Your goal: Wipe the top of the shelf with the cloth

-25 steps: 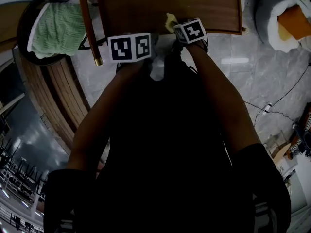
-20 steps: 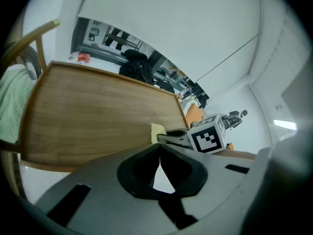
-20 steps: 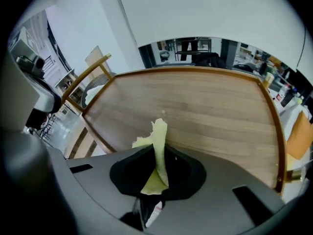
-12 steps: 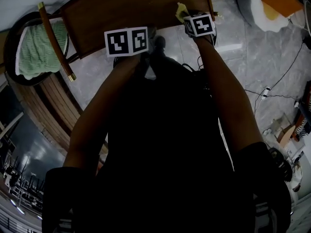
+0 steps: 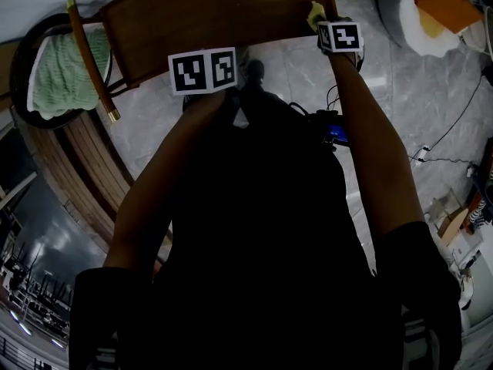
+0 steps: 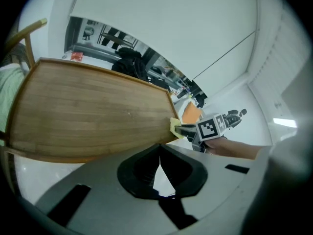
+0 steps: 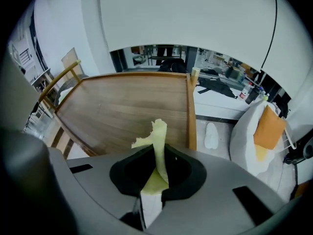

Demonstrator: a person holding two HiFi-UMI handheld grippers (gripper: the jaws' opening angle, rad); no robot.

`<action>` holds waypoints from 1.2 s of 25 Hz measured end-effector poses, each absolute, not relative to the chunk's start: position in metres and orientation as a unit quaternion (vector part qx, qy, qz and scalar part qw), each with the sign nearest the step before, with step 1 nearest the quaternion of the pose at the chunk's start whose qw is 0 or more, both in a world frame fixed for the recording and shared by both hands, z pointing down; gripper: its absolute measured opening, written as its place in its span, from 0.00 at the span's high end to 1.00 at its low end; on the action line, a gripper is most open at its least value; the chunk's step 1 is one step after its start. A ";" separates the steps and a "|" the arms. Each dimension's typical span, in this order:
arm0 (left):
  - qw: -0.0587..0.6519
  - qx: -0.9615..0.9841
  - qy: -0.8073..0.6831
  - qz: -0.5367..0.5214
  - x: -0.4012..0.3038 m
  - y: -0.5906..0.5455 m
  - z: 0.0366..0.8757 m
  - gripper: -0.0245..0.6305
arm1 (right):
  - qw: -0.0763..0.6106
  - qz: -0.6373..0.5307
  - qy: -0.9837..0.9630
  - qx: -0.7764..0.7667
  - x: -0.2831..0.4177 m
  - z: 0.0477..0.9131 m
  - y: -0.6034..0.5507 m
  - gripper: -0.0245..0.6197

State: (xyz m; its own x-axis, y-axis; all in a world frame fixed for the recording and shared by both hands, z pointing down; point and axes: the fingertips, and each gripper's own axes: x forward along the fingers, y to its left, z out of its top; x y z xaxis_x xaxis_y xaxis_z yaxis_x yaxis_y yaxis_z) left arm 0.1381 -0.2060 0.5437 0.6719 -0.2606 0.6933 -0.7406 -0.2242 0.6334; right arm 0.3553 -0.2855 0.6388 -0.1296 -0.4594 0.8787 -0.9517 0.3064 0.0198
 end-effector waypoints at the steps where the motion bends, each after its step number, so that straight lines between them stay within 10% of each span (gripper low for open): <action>1: 0.524 0.749 -0.336 0.225 0.133 -0.206 0.541 0.94 | 0.415 0.301 -0.691 0.510 0.355 0.639 -0.286 0.89; 8: 0.491 0.777 -0.348 0.186 0.075 -0.202 0.485 0.94 | 0.303 0.222 -0.780 0.501 0.316 0.537 -0.295 0.89; 20: 0.365 0.895 -0.253 -0.036 -0.050 -0.168 0.342 0.95 | -0.125 0.218 -0.919 0.304 0.123 0.288 -0.213 0.89; 30: 0.256 0.940 -0.197 -0.110 -0.085 -0.120 0.255 0.95 | -0.186 0.195 -0.944 0.190 0.048 0.225 -0.138 0.89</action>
State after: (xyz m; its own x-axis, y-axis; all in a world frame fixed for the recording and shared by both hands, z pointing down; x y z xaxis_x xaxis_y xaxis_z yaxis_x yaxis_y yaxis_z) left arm -0.0850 -0.1197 0.2547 0.8982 -0.4268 -0.1055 -0.3144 -0.7912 0.5246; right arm 0.0478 -0.1385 0.2246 -0.8586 -0.4306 -0.2782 -0.2854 0.8523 -0.4384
